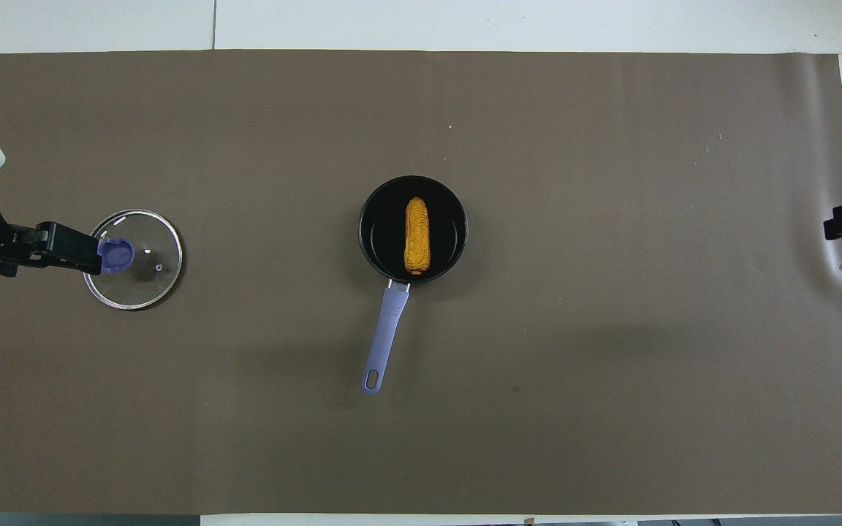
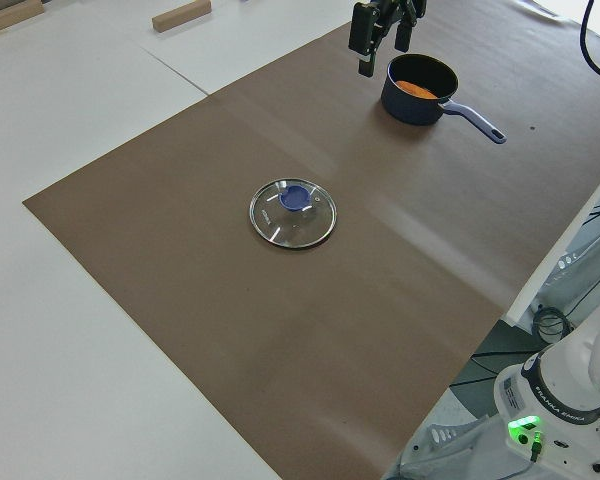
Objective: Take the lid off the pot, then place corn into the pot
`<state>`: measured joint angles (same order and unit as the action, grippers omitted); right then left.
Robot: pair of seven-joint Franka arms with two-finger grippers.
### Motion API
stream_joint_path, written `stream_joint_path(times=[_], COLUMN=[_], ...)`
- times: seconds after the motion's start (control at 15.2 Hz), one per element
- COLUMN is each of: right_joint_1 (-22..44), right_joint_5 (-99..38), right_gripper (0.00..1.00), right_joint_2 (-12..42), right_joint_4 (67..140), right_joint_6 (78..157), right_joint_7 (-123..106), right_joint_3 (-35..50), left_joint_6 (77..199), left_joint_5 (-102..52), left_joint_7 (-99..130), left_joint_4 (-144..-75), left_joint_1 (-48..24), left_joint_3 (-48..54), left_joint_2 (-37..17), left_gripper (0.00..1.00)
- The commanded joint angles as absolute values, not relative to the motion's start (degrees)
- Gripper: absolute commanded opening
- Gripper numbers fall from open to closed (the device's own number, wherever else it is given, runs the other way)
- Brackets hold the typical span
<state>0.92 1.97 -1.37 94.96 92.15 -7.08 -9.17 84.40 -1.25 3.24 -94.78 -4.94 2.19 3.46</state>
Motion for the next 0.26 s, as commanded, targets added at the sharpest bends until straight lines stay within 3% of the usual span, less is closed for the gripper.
stream_joint_path(times=[0.0,0.2], right_joint_1=[1.2,1.3], right_joint_5=[0.9,0.9], right_gripper=[1.00,1.00], right_joint_2=[-1.4,-1.4], right_joint_4=[94.7,94.7], right_joint_6=[91.8,91.5], right_joint_7=[-6.2,-5.6], right_joint_3=[-9.6,-9.5], left_joint_6=[83.6,83.7], left_joint_5=[-1.9,-1.9], left_joint_7=[4.0,4.0], left_joint_4=[-94.6,-94.6], left_joint_1=[-5.3,-5.4], left_joint_3=[2.1,2.1], left_joint_2=[3.3,3.3], left_gripper=[1.00,1.00])
